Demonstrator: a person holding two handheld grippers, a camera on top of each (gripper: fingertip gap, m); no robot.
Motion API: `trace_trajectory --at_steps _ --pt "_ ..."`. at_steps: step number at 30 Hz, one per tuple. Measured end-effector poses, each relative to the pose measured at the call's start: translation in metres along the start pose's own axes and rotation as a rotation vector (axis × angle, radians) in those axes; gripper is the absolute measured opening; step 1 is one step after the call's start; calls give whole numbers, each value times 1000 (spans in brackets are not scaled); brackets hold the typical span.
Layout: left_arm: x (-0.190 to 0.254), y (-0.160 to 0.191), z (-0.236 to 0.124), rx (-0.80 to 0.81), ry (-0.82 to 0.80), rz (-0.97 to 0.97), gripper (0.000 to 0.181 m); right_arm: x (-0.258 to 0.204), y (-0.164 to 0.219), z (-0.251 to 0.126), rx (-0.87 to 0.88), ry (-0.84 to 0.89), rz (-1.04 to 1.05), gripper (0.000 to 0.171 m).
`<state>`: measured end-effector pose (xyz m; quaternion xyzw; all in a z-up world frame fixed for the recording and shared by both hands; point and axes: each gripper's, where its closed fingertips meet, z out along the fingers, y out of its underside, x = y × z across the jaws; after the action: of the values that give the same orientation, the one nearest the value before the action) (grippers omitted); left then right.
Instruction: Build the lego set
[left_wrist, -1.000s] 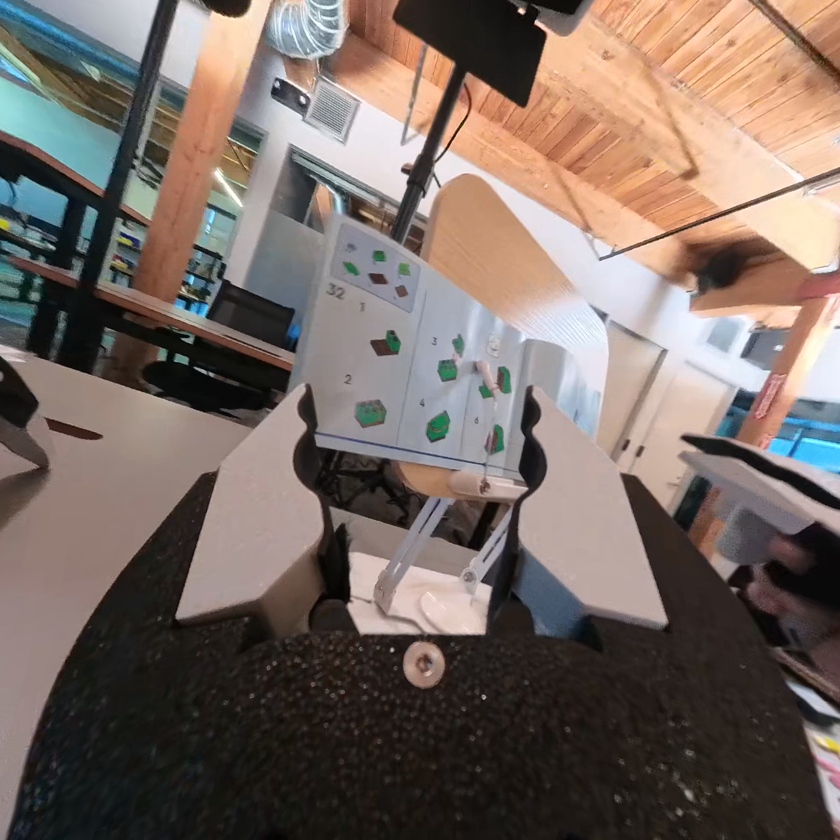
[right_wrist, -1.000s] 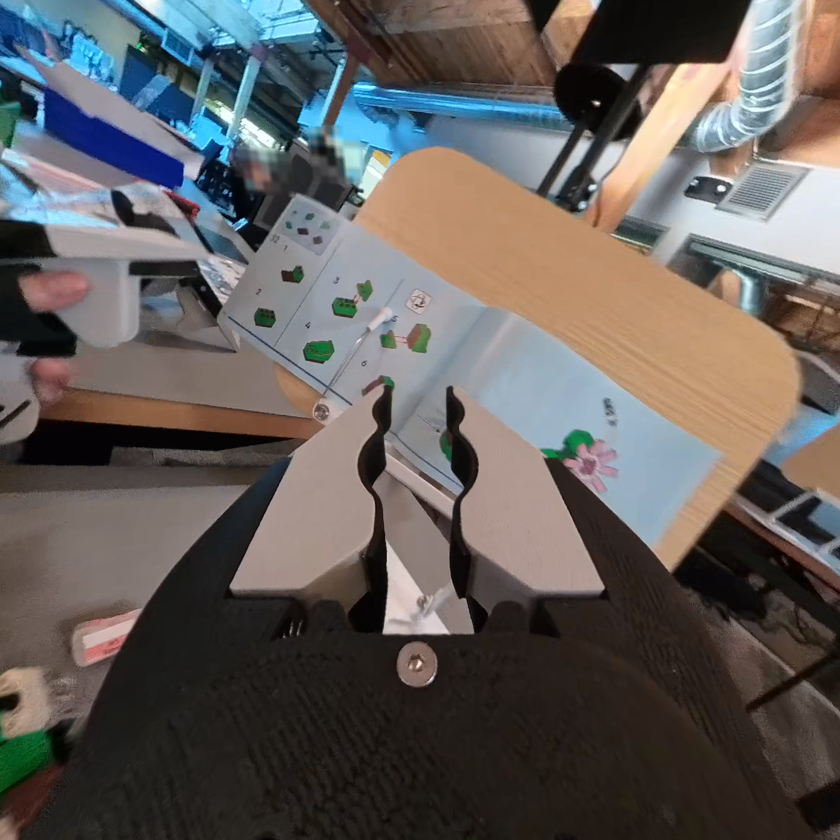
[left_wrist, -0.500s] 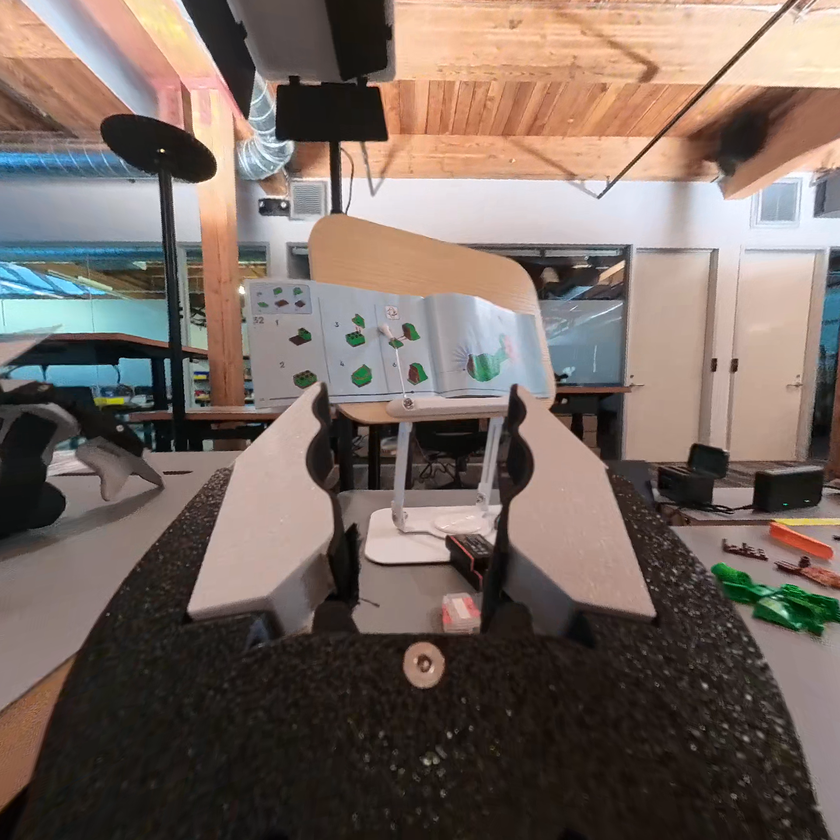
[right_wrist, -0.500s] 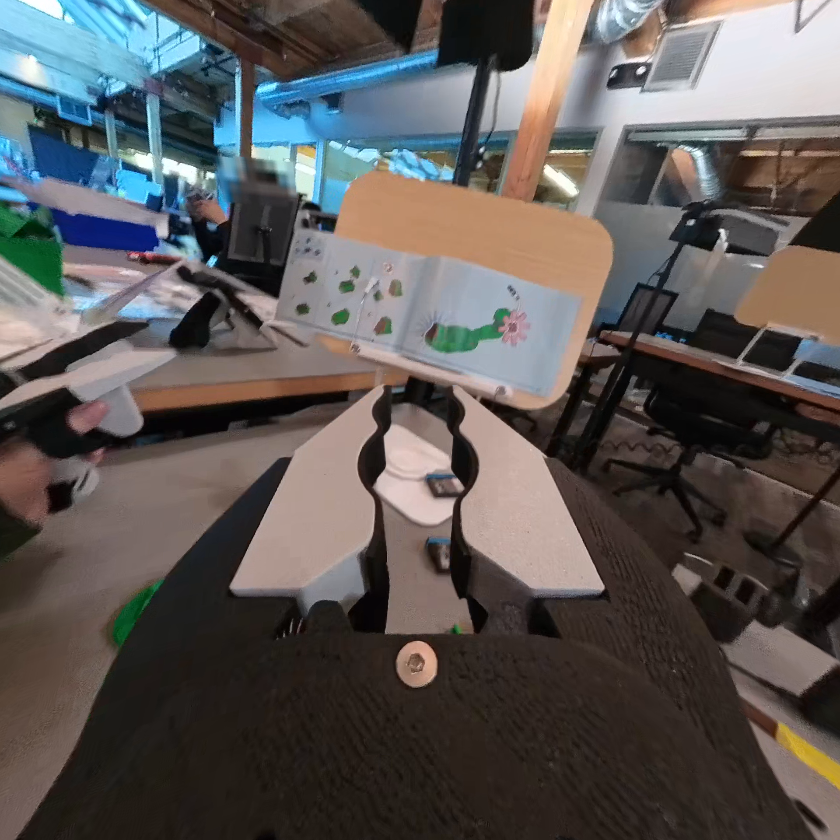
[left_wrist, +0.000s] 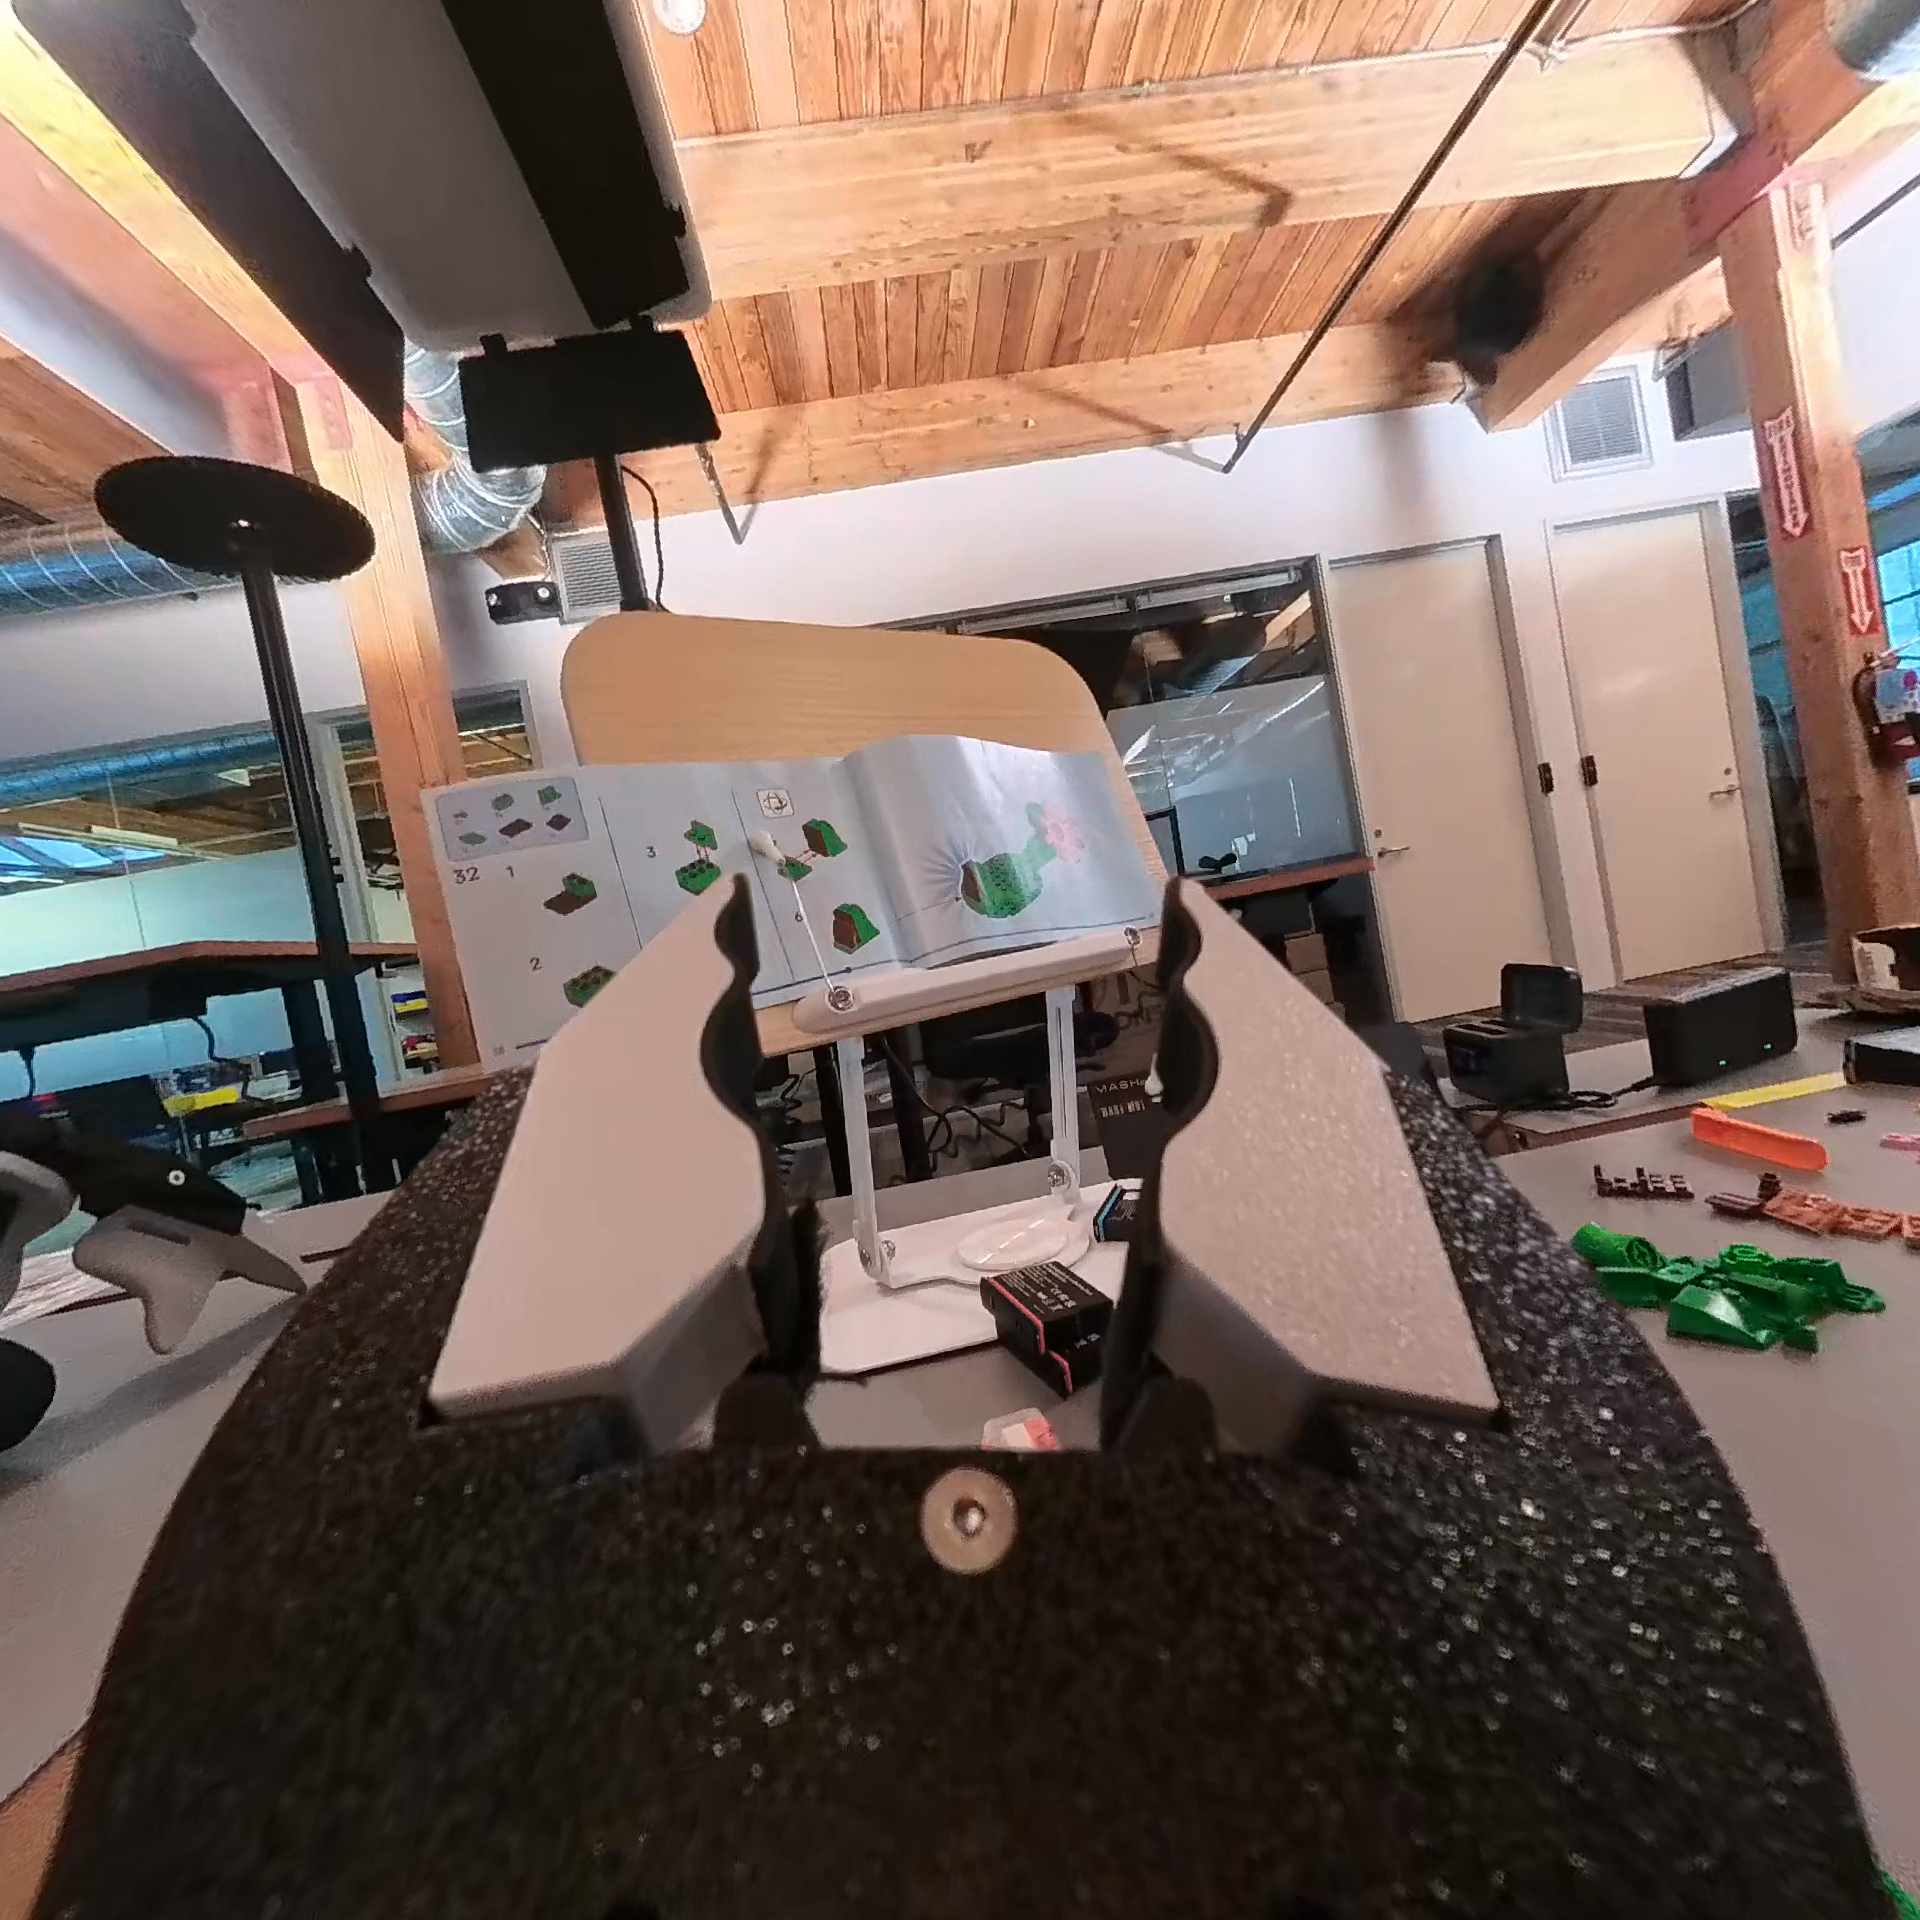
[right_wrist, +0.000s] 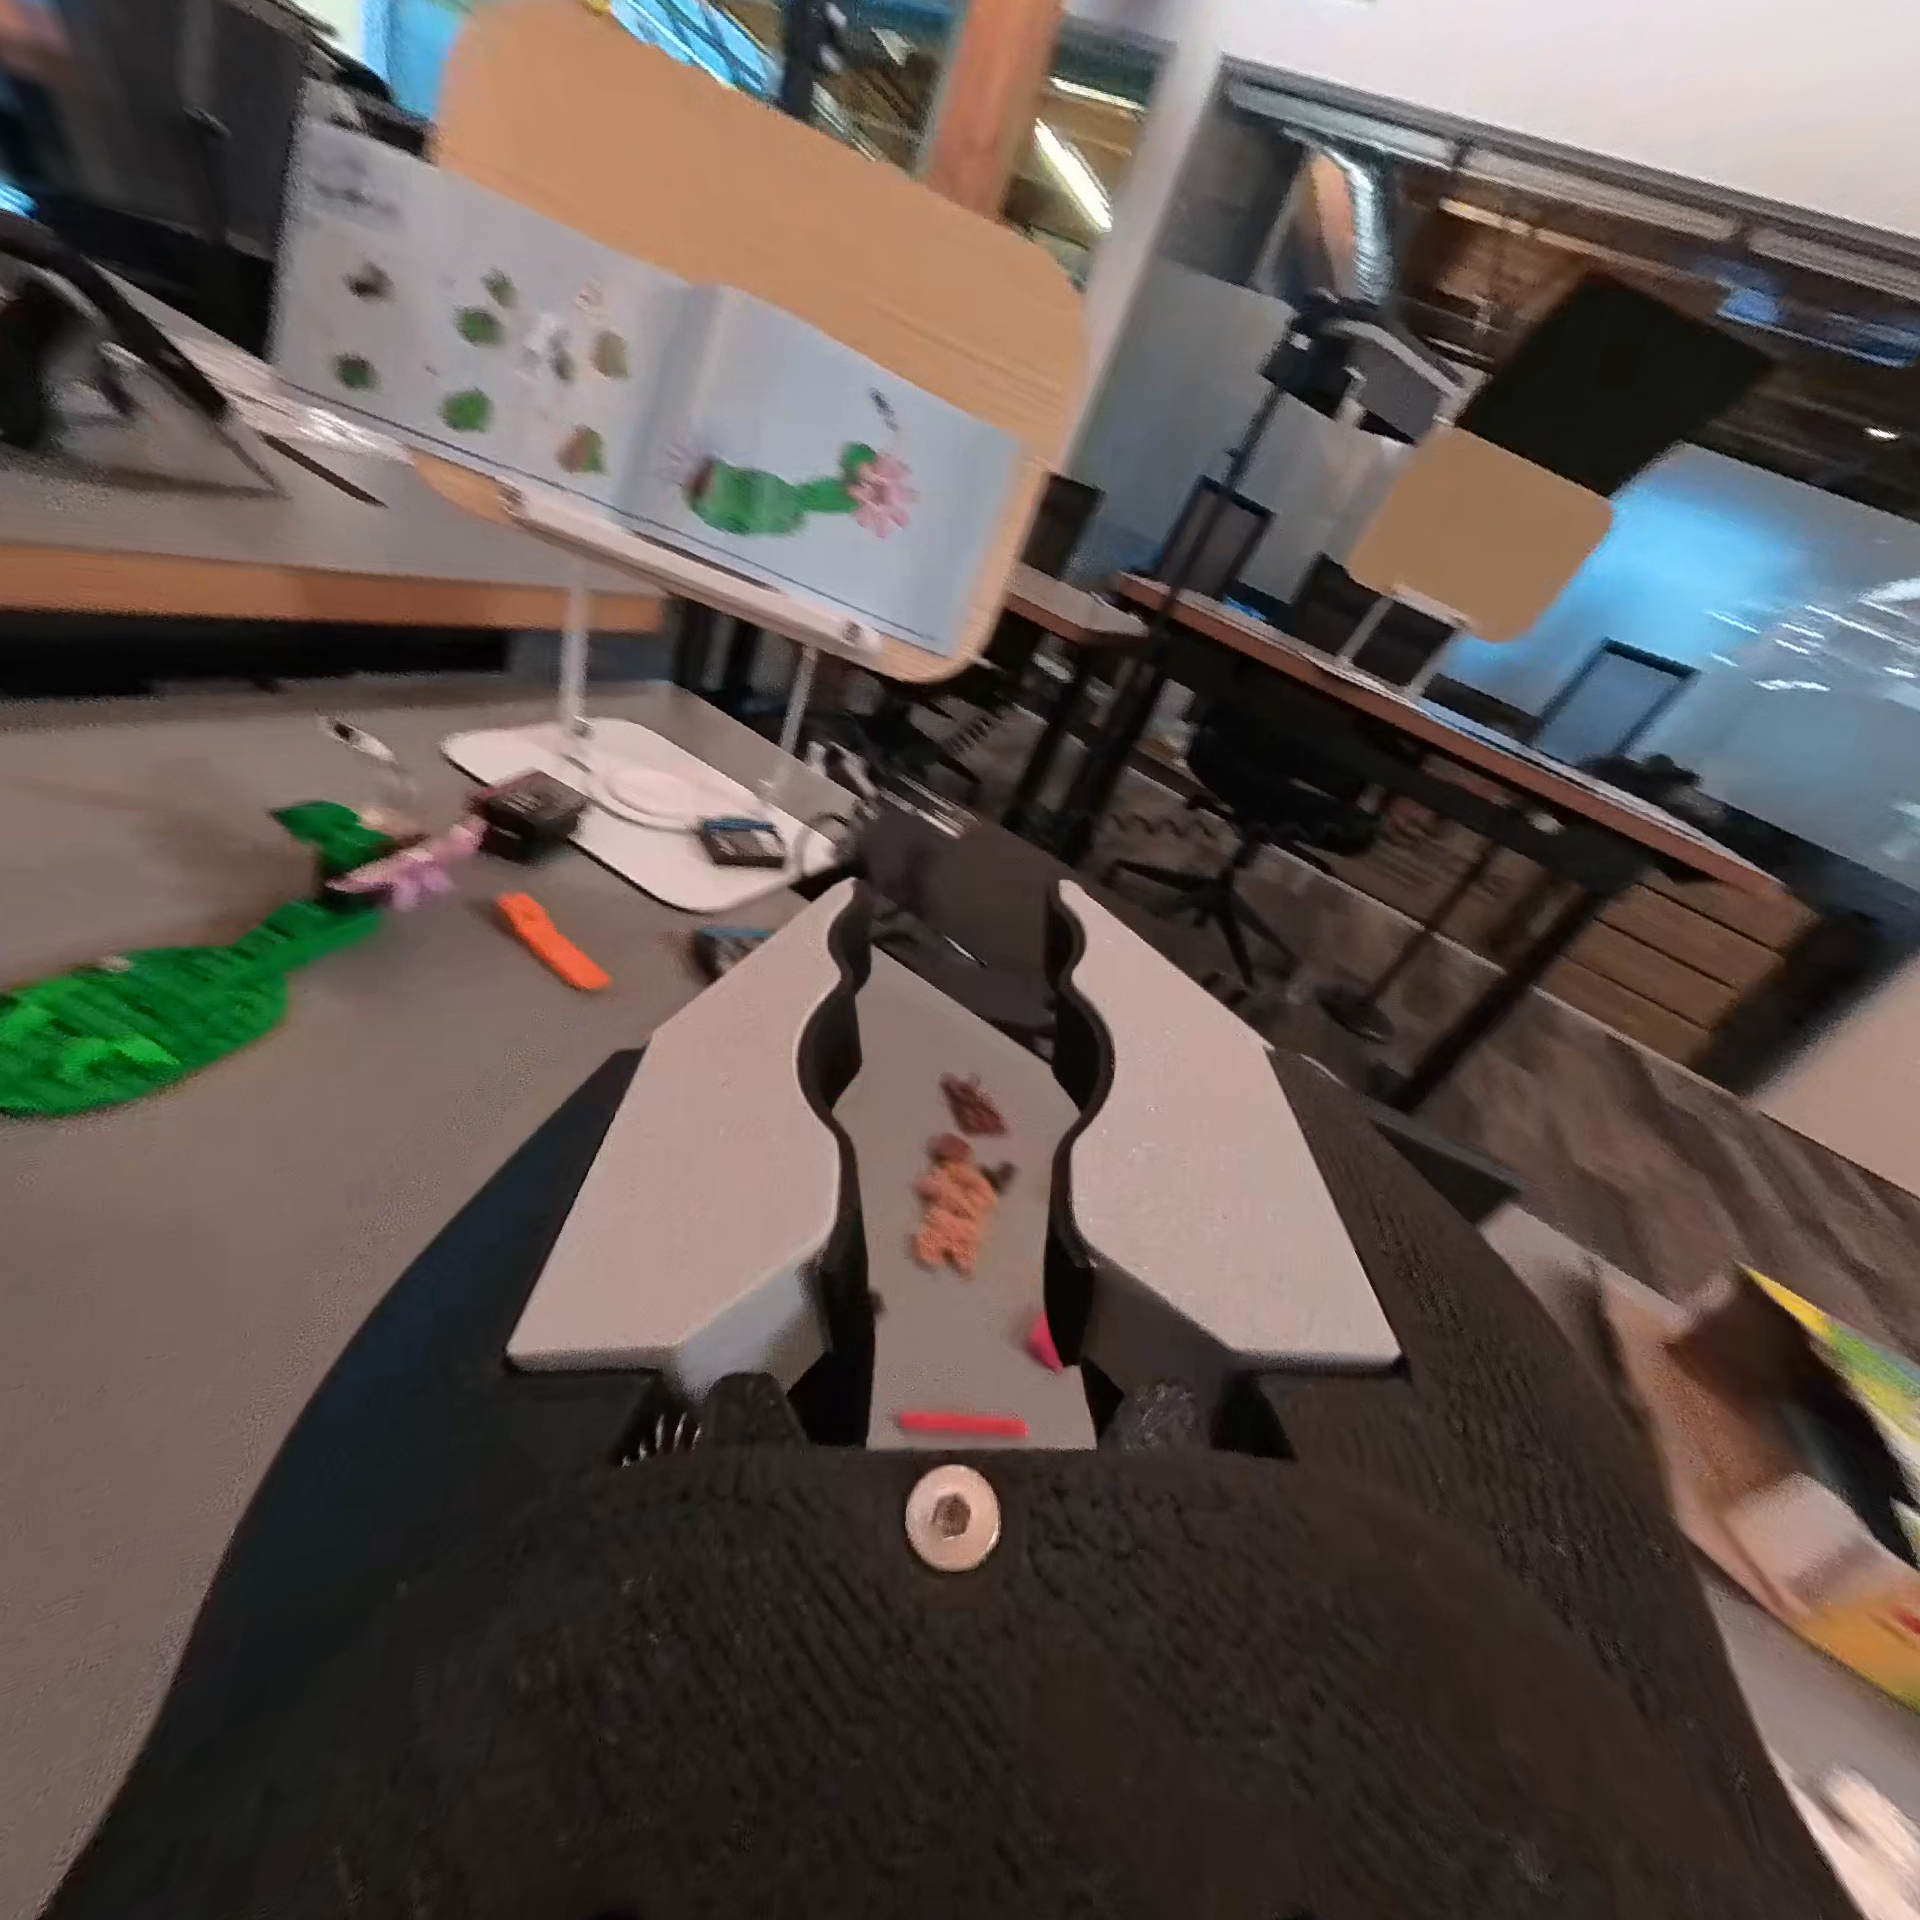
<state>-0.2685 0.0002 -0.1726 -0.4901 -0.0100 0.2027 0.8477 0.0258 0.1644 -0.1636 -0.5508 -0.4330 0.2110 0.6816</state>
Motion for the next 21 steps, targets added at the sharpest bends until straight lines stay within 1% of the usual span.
trace_trajectory --at_steps 3,7,9,11,14,16,19,21 --pt "6 -1 1 2 20 0 75 30 17 -25 -44 86 14 31" --pt "22 -11 0 31 63 31 75 39 46 -51 -76 92 141 31" --pt "37 -18 -2 53 101 38 74 28 61 -54 -99 37 217 31" --pt "61 -26 -3 77 166 1 75 6 71 -49 -116 -44 268 30" --pt "112 -28 -8 76 308 -22 73 -31 88 -36 -207 -164 211 30" --pt "136 -27 -12 71 382 -8 71 -50 93 -27 -238 -218 171 27" --pt "149 -28 -17 85 424 51 66 -76 99 -13 -280 -297 165 24" --pt "149 -29 -17 87 429 35 64 -87 104 0 -325 -312 157 18"
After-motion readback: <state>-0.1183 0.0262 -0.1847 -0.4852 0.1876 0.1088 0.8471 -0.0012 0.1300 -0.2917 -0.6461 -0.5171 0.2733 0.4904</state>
